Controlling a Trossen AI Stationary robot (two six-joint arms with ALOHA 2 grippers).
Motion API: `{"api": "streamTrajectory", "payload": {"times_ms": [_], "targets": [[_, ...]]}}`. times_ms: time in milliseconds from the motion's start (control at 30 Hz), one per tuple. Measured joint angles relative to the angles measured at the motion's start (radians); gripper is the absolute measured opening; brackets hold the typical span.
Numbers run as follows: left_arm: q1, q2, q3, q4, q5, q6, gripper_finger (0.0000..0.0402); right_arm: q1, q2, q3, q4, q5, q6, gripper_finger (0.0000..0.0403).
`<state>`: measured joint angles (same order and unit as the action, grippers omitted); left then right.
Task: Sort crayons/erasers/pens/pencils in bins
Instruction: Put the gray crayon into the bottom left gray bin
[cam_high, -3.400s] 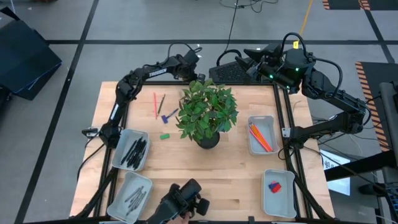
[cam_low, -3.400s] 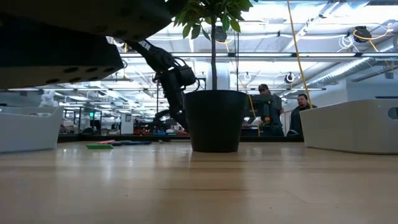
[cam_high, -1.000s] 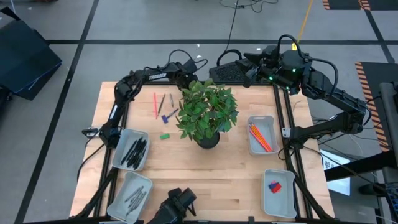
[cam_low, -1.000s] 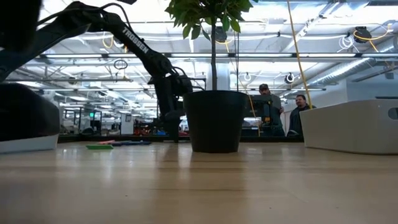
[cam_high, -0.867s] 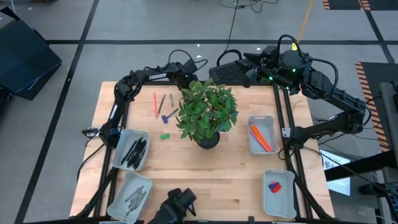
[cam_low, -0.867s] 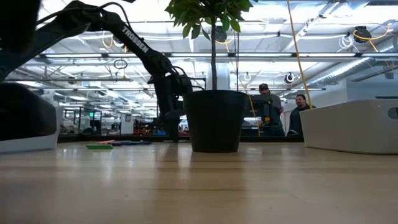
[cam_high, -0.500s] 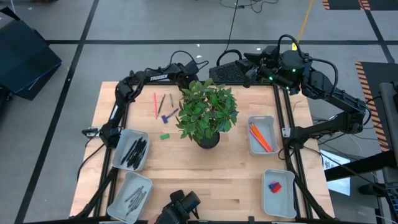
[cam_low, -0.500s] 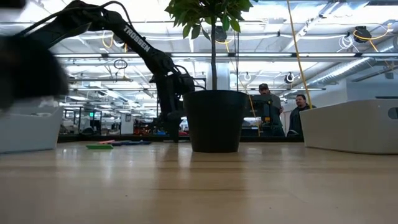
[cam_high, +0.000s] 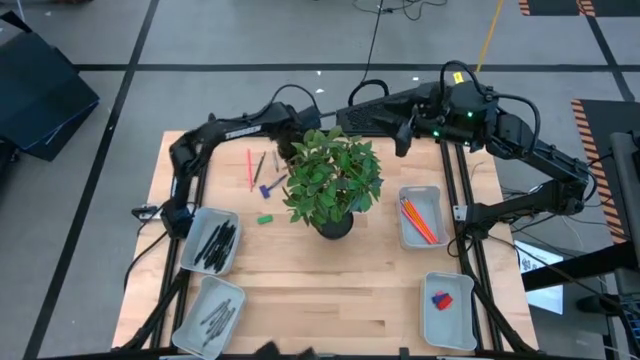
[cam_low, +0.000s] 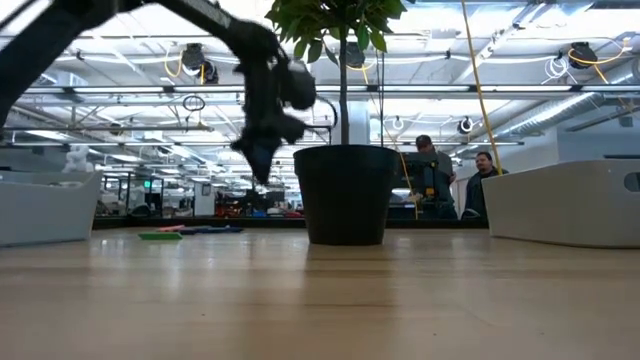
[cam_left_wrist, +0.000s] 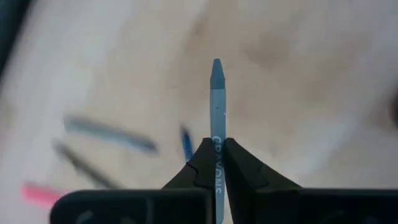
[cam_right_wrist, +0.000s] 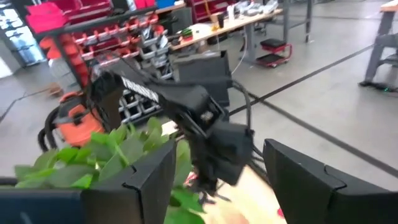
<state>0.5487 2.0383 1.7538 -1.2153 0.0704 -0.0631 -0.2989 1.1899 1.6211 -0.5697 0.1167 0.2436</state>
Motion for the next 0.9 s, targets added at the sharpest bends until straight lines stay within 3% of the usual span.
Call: {"api": "streamTrajectory", "payload": {"times_ms": [167, 367, 567, 900], "targets": [[-0.123, -0.123, -0.002, -0.152, -0.070, -0.169, 0.0023, 0.000, -0.006, 0.000, -0.056, -0.087, -0.001, 0.0233], [-0.322, -0.296, -0.039, -0.264, -0.083, -0.384, 0.0016, 0.032, -0.034, 0.000, -0.144, -0.164, 0.001, 0.0233], [-0.562, -0.469, -0.171, -0.313, -0.082, -0.672, 0.0024, 0.139, -0.085, 0.000, -0.122, -0.159, -0.027, 0.0233], [-0.925, -0.718, -0.439, -0.303, -0.081, -1.155, 0.0029, 0.251, -0.108, 0.001, -0.037, -0.064, 0.039, 0.0233]]}}
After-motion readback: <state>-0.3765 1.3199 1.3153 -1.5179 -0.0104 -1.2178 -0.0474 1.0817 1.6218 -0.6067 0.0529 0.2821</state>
